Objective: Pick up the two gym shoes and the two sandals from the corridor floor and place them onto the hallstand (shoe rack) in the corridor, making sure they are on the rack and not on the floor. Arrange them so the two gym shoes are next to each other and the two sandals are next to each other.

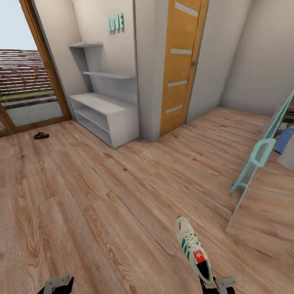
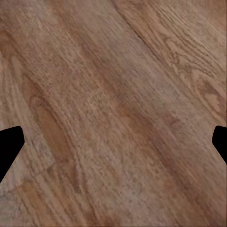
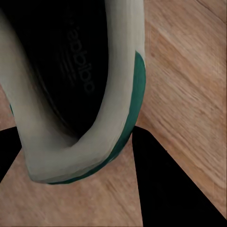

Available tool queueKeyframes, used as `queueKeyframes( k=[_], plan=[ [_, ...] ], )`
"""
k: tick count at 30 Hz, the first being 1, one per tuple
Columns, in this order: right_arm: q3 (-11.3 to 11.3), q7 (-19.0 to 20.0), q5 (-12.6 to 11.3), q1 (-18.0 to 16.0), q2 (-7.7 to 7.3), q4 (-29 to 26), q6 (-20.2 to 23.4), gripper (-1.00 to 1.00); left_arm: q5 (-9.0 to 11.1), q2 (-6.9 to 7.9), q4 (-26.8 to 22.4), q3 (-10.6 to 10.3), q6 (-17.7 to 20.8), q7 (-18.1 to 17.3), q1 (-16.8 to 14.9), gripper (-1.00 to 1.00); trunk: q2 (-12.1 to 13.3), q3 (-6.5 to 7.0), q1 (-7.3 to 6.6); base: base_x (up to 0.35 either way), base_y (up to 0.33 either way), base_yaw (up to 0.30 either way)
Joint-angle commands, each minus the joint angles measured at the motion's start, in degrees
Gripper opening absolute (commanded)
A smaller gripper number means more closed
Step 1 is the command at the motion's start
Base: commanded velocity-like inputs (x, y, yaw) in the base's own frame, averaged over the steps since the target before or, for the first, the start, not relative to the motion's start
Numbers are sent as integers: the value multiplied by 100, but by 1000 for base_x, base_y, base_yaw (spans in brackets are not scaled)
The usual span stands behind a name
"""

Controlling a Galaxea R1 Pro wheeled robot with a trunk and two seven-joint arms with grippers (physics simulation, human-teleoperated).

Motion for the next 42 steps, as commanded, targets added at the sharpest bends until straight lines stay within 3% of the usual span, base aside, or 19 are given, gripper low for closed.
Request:
queueKeyframes(
  k=[1, 29, 42],
  plan=[
    [-50, 55, 0, -3, 1, 0, -20, -100, 11, -1, 8, 49, -10, -57, -4, 100, -2, -7, 2, 312, 157, 257],
    [-50, 55, 0, -5, 1, 0, -20, -100, 18, 2, 8, 59, -10, -57, -6, 100, -2, -13, 2, 312, 153, 275],
    [-50, 55, 0, -5, 1, 0, -20, -100, 18, 7, 8, 60, -10, -56, -6, 100, -2, -13, 2, 325, 51, 277]
  ],
)
